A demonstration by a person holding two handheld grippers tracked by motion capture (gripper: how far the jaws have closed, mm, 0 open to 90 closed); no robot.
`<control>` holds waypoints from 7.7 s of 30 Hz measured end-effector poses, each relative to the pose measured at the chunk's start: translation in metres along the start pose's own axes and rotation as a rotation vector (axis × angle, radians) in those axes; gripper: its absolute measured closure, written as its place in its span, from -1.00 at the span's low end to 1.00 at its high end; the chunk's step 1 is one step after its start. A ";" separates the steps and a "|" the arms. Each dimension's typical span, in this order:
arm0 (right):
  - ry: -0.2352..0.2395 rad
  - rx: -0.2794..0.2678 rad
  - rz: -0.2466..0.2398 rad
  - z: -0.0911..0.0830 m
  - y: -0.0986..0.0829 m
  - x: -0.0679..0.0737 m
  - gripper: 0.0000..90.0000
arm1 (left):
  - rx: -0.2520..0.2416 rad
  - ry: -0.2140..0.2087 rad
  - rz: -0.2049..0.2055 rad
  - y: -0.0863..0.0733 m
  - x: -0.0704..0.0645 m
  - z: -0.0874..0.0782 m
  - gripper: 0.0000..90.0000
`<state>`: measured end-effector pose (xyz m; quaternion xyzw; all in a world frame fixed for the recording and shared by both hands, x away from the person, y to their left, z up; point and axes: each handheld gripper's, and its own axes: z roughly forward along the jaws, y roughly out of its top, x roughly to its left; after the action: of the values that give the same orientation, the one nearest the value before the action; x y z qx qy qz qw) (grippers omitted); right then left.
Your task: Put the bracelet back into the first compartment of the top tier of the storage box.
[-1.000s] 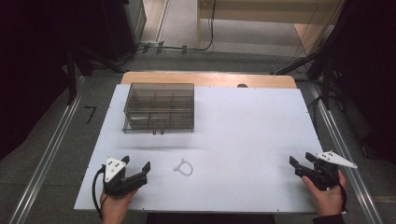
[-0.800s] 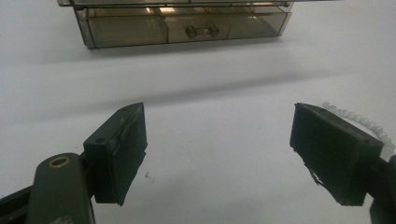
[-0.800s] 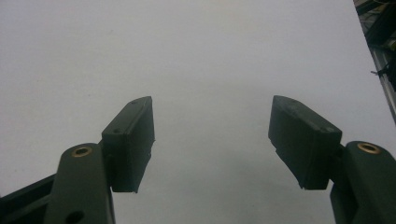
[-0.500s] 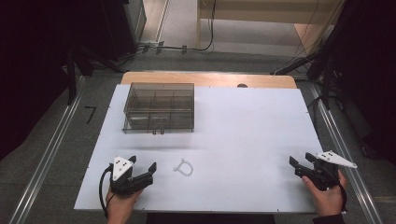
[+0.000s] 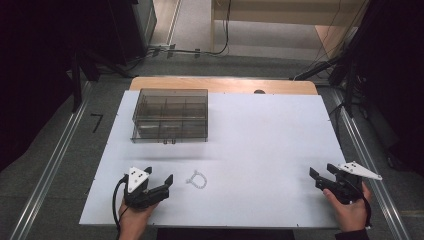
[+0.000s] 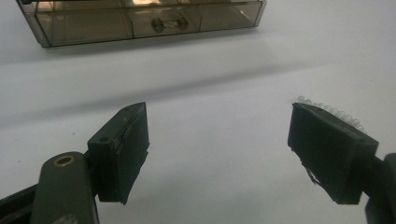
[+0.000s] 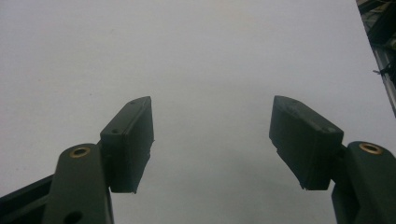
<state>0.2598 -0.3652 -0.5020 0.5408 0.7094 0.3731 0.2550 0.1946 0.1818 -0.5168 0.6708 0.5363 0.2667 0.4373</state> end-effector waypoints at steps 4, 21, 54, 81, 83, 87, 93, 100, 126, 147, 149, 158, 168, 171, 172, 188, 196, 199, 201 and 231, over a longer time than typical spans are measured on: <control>0.000 0.000 0.002 0.000 0.000 0.000 -0.35 | 0.007 -0.011 0.008 0.000 -0.003 0.002 -0.54; 0.003 0.000 0.000 0.000 0.000 0.000 -0.36 | 0.017 -0.037 0.023 0.001 -0.010 0.007 -0.47; 0.006 0.004 0.004 0.000 0.000 0.000 -0.36 | 0.064 -0.117 0.065 -0.001 -0.024 0.018 -0.26; 0.010 0.006 0.009 0.000 0.000 0.000 -0.36 | 0.112 -0.184 0.113 0.003 -0.036 0.031 0.09; 0.010 0.005 0.008 0.000 0.000 0.000 -0.35 | 0.117 -0.186 0.117 0.003 -0.038 0.032 0.11; 0.010 0.005 0.008 0.000 0.001 0.000 -0.35 | 0.129 -0.194 0.129 0.004 -0.040 0.034 0.18; 0.011 0.005 0.008 0.000 0.001 0.000 -0.35 | 0.139 -0.202 0.142 0.005 -0.042 0.036 0.37; 0.011 0.006 0.007 0.001 0.001 0.000 -0.35 | 0.162 -0.216 0.167 0.005 -0.044 0.038 0.61; 0.015 0.008 0.007 0.001 0.001 -0.002 -0.35 | 0.062 -0.264 0.127 0.013 -0.041 0.025 0.90; 0.013 0.023 0.015 0.003 0.000 -0.002 -0.39 | -0.106 -0.201 0.046 0.027 -0.023 0.003 0.91; 0.013 0.023 0.014 0.003 0.000 -0.002 -0.39 | -0.114 -0.194 0.043 0.028 -0.021 0.002 0.91; 0.017 0.024 0.017 0.003 0.000 -0.002 -0.39 | -0.162 -0.159 0.013 0.034 -0.012 -0.006 0.93; 0.016 0.023 0.019 0.003 0.000 -0.002 -0.39 | -0.208 -0.133 -0.012 0.041 -0.004 -0.013 0.93; 0.017 0.025 0.018 0.003 0.000 -0.002 -0.39 | -0.236 -0.114 -0.029 0.046 0.002 -0.017 0.93; 0.017 0.026 0.020 0.003 0.000 -0.002 -0.39 | -0.236 -0.114 -0.029 0.046 0.002 -0.017 0.93; 0.017 0.027 0.017 0.004 0.000 -0.003 -0.39 | -0.285 -0.074 -0.055 0.057 0.013 -0.022 0.93; 0.017 0.028 0.021 0.005 0.000 -0.003 -0.39 | -0.294 -0.064 -0.066 0.062 0.018 -0.021 0.93; 0.017 0.030 0.023 0.005 0.000 -0.003 -0.39 | -0.303 -0.059 -0.068 0.063 0.019 -0.022 0.93; 0.017 0.030 0.023 0.005 0.000 -0.003 -0.39 | -0.309 -0.056 -0.070 0.064 0.020 -0.022 0.93; 0.018 0.033 0.021 0.006 0.000 -0.003 -0.39 | -0.360 -0.014 -0.084 0.080 0.034 -0.020 0.93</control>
<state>0.2650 -0.3667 -0.5054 0.5492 0.7120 0.3688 0.2354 0.2265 0.2164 -0.4418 0.5606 0.5045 0.3353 0.5646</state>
